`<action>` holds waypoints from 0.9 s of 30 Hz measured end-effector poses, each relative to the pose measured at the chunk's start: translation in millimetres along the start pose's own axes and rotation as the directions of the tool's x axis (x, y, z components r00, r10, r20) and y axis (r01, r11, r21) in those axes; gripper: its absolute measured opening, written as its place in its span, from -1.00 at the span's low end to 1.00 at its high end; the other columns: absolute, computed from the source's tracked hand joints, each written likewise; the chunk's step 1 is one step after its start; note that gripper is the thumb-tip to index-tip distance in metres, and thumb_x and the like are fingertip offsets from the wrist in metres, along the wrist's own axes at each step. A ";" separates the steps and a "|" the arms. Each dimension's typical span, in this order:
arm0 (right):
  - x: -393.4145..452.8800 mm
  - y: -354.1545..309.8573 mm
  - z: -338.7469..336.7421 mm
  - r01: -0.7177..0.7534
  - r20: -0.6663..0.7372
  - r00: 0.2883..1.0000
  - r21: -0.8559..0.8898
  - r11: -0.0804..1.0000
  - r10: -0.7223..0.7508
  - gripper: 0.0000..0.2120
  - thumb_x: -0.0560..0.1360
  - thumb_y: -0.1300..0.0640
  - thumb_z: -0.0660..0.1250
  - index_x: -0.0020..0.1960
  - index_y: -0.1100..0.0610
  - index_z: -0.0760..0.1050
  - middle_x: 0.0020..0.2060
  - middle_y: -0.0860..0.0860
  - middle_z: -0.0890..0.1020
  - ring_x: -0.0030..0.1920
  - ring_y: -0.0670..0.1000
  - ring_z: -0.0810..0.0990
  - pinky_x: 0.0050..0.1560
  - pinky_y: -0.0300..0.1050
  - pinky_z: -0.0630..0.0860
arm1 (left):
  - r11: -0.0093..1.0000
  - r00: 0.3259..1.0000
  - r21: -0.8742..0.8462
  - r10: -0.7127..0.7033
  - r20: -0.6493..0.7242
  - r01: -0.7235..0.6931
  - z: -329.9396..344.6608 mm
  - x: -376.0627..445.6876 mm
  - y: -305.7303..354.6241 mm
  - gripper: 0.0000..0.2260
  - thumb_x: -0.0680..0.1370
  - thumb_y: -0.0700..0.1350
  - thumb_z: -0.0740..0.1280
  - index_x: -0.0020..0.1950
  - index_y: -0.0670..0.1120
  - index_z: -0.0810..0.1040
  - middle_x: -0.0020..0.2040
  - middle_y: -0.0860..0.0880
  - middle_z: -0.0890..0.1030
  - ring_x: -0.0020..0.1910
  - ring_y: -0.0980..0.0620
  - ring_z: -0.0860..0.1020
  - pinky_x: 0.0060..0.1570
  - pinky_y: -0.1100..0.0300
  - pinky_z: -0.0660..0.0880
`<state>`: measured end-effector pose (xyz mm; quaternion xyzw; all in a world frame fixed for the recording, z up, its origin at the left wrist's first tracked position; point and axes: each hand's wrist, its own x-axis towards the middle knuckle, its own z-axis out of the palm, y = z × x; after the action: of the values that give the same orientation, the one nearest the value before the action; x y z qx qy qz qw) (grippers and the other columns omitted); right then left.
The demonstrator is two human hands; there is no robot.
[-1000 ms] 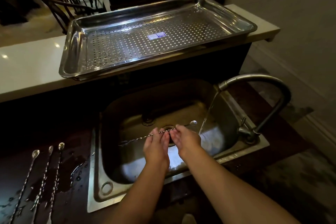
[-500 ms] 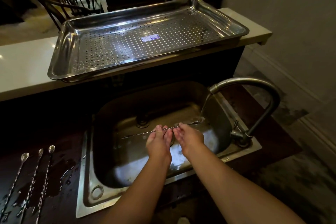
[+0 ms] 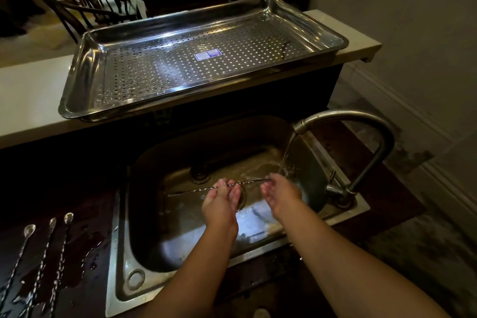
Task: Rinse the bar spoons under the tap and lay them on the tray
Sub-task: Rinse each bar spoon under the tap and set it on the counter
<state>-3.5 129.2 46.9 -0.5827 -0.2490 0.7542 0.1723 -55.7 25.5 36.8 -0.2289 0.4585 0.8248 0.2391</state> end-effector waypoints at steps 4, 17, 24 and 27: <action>10.3 -11.1 -6.7 0.003 -0.048 0.999 -0.034 0.999 -0.005 -0.85 0.52 0.16 0.38 -0.17 0.23 0.56 -0.33 0.11 0.63 -0.40 -0.02 0.58 -0.21 -0.16 0.59 | 1.000 1.000 -0.001 0.000 0.005 0.000 -1.5 -1.8 1.5 -0.91 0.58 -0.18 0.28 -0.08 -0.17 0.52 -0.13 -0.14 0.62 -0.20 0.01 0.63 -0.26 0.28 0.63; 3.2 22.8 11.0 0.041 0.105 0.994 -0.075 0.996 -0.033 -0.76 0.51 0.27 0.37 -0.32 0.23 0.44 -0.65 0.01 0.48 -0.58 -0.05 0.42 -0.47 -0.20 0.42 | 1.000 0.999 -0.001 -0.013 0.038 0.013 -4.9 -7.9 -11.1 -0.90 0.58 -0.19 0.29 -0.09 -0.19 0.54 -0.15 -0.15 0.63 -0.29 0.04 0.66 -0.30 0.30 0.61; 3.0 27.9 9.5 0.079 0.166 0.984 -0.103 0.991 -0.061 -0.70 0.52 0.26 0.36 -0.37 0.23 0.42 -0.61 0.04 0.46 -0.59 -0.03 0.41 -0.40 -0.15 0.43 | 1.000 0.998 -0.001 -0.013 0.057 0.013 -2.3 -8.5 -19.2 -0.89 0.57 -0.19 0.30 -0.06 -0.23 0.54 -0.10 -0.21 0.64 -0.21 -0.08 0.68 -0.21 0.21 0.64; 8.8 18.4 2.2 0.106 0.141 0.986 -0.151 0.983 -0.085 -0.69 0.54 0.21 0.35 -0.37 0.22 0.45 -0.55 0.06 0.49 -0.50 0.00 0.45 -0.27 -0.09 0.45 | 0.999 0.997 -0.005 -0.051 0.053 0.052 6.1 -11.4 -24.9 -0.86 0.57 -0.18 0.31 -0.02 -0.26 0.52 -0.12 -0.24 0.63 -0.14 -0.14 0.66 -0.24 0.23 0.64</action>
<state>-7.4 118.6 29.8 -0.5300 -0.3464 0.7604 0.1446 -32.7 40.3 30.4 -0.2198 0.4432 0.8256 0.2715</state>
